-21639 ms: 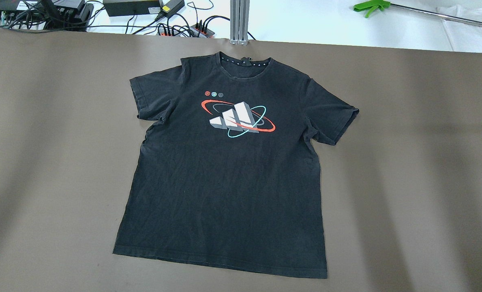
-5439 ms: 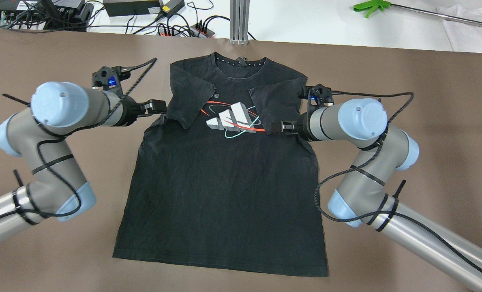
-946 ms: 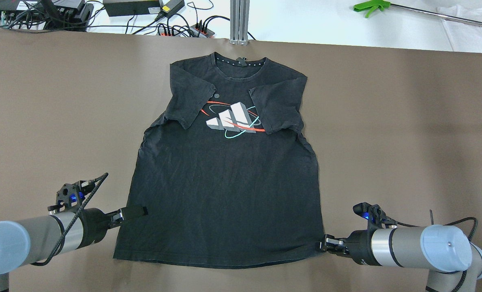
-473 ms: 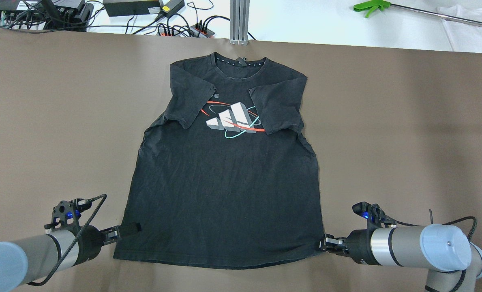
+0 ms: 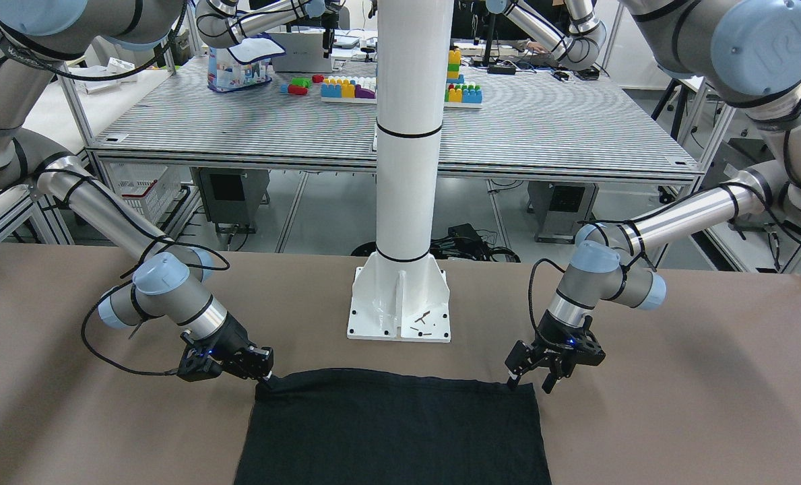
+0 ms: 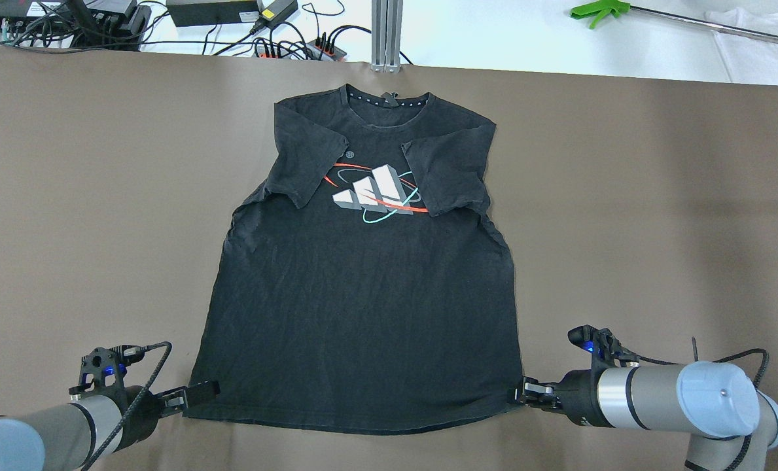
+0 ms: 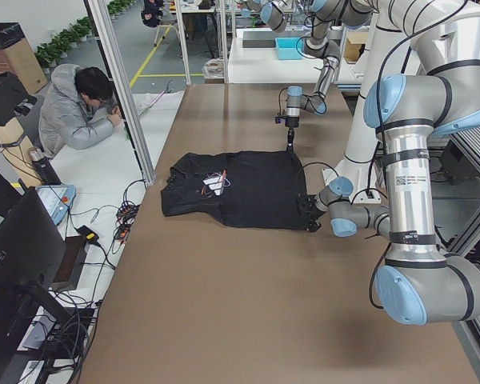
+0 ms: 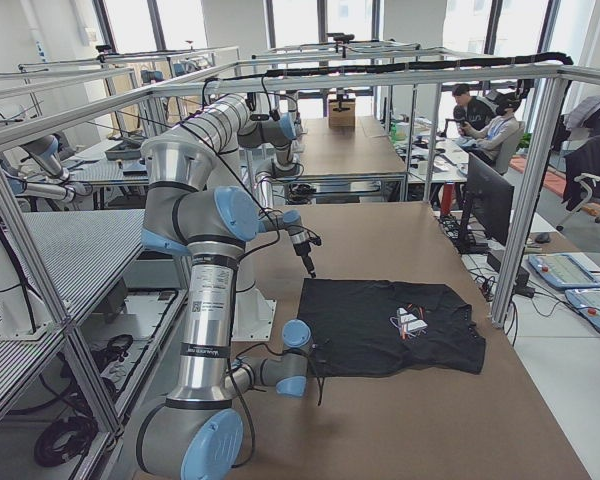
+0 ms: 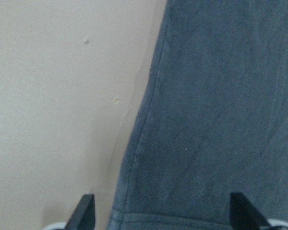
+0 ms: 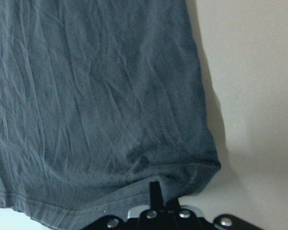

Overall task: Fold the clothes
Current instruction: 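Grasp the hem corners nearest the robot with both grippers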

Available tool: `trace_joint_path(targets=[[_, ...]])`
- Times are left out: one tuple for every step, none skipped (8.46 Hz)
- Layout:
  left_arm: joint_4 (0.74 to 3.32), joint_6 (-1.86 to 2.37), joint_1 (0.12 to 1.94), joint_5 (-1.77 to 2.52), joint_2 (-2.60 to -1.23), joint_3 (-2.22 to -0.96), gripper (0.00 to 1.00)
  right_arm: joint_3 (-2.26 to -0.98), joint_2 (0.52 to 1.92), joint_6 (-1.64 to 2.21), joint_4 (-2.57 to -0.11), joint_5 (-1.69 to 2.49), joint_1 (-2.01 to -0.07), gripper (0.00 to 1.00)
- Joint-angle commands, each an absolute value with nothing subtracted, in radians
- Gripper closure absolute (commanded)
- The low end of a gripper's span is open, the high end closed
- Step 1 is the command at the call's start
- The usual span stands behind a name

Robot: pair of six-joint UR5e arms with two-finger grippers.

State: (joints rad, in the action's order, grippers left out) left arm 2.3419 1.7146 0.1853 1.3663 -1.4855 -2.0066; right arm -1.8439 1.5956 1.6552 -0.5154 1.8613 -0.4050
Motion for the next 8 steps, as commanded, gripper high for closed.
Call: trace_joint_path(targets=[[2.345, 1.715, 0.173, 1.358, -1.482, -1.988, 0.01, -1.844, 1.595, 1.655, -0.515, 1.861, -0.405, 1.00], [2.345, 1.717, 0.166, 1.356, -1.483, -1.982, 0.01, -1.844, 1.595, 1.655, -0.515, 1.861, -0.405, 1.00], [2.345, 1.717, 0.158, 1.339, -1.488, -1.973, 0.01, -1.844, 1.595, 1.655, -0.515, 1.861, -0.405, 1.00], [2.344, 1.717, 0.156, 1.338, -1.488, -1.974, 0.02, -1.844, 1.594, 1.655, -0.515, 1.861, -0.405, 1.00], [2.339, 1.717, 0.152, 1.313, -1.493, -1.976, 0.11, -1.842, 1.592, 1.655, -0.518, 1.856, -0.402, 1.00], [2.339, 1.717, 0.140, 1.305, -1.497, -1.976, 0.27, -1.842, 1.592, 1.655, -0.518, 1.856, -0.402, 1.00], [2.339, 1.718, 0.138, 1.304, -1.497, -1.976, 0.54, -1.842, 1.592, 1.655, -0.518, 1.856, -0.403, 1.00], [2.339, 1.717, 0.137, 1.301, -1.497, -1.976, 0.81, -1.842, 1.591, 1.655, -0.518, 1.856, -0.403, 1.00]])
